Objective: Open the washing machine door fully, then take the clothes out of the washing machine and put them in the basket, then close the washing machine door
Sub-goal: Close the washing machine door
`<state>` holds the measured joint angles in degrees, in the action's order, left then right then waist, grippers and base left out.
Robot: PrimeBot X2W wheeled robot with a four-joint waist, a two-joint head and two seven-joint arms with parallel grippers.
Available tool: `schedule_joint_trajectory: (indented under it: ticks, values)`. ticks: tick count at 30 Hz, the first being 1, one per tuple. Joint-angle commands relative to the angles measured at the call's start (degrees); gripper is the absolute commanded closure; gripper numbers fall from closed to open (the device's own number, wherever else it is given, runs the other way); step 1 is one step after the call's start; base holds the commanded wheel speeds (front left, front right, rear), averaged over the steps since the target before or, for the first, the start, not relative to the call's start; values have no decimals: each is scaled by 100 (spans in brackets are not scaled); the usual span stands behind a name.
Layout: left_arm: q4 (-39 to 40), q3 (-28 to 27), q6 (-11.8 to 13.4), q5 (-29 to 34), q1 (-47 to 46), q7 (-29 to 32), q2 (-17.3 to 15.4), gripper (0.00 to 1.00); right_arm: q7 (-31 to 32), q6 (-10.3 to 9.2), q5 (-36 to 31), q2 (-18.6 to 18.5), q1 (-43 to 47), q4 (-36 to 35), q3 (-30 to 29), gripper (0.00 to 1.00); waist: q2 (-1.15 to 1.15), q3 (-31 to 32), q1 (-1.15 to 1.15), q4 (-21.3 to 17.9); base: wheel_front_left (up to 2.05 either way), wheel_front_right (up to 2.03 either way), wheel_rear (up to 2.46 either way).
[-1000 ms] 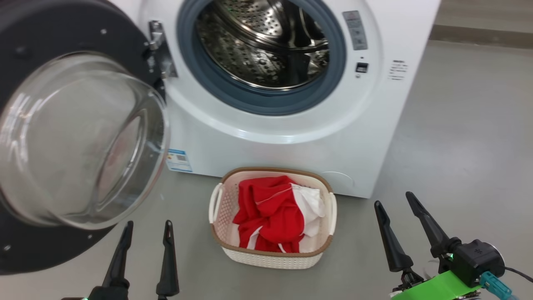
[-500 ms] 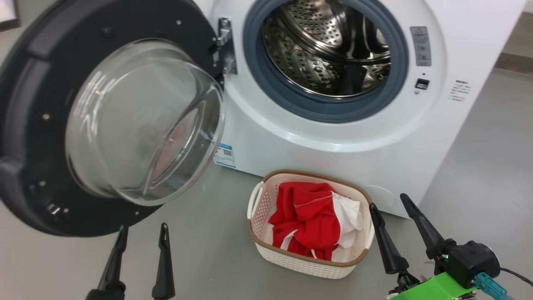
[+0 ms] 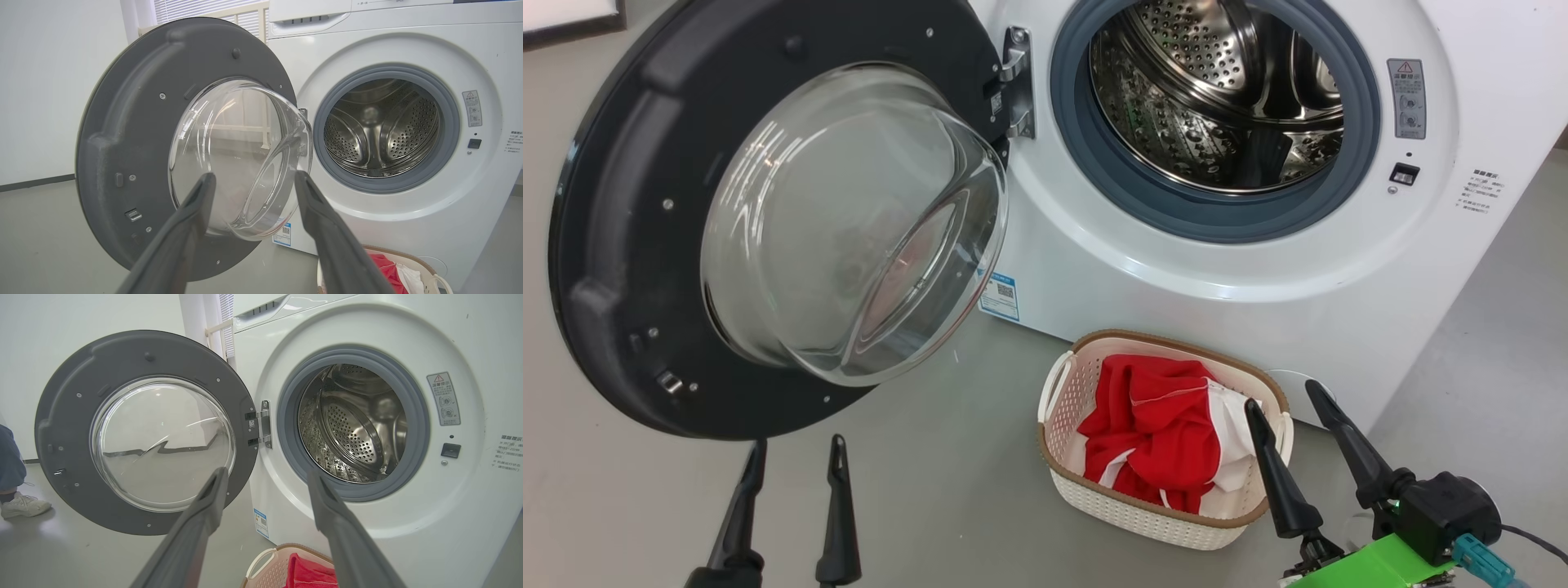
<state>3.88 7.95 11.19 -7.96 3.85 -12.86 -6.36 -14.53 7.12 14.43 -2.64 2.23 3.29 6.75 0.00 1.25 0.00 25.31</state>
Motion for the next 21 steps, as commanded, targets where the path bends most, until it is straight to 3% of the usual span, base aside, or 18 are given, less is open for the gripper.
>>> schedule_joint_trajectory:
  ticks: [1, 2, 4, 10, 21]
  values:
    - [195, -178, 65, 20, -44, -10, -55, 0, 18, 36, -15, -23, -97, -155, 159, 0, 0, -12, 0, 1, 0, 0, 0]
    - [200, -177, 69, 14, -41, -12, -54, 21, 23, 36, -15, -23, -100, -154, 164, 0, 0, -15, 0, -2, 0, 0, 0]
    - [214, -169, 60, -12, -40, -18, -51, 100, 34, 36, -16, -23, -108, -158, 171, 0, 0, -28, 0, -7, 0, 0, 0]
    - [353, -296, 125, -132, -88, -90, -25, 100, 42, 36, -10, -23, -117, -143, 161, 0, 0, -31, 0, -34, 0, 0, 0]
    - [577, -1099, 120, -530, -490, -205, -199, 100, 45, 36, 13, -23, -68, -118, 161, 0, 0, 67, 0, -153, 0, 0, 0]
